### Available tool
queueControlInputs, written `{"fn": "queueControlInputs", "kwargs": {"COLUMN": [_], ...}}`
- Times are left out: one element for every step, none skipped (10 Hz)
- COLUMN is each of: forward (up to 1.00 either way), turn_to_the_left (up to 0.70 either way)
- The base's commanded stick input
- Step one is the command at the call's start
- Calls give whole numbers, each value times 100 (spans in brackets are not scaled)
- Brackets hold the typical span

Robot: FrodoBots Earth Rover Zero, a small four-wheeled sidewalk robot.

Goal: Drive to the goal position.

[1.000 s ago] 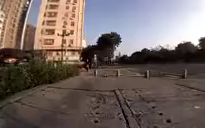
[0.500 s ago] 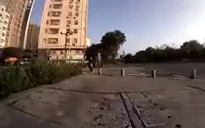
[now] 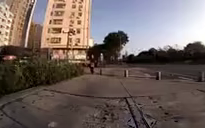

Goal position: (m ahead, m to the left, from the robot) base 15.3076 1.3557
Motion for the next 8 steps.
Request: {"fn": "queueControlInputs", "kwargs": {"forward": [45,45,45,45,45,45,45,45], "turn_to_the_left": [0,0,0,0,0,0,0,0]}}
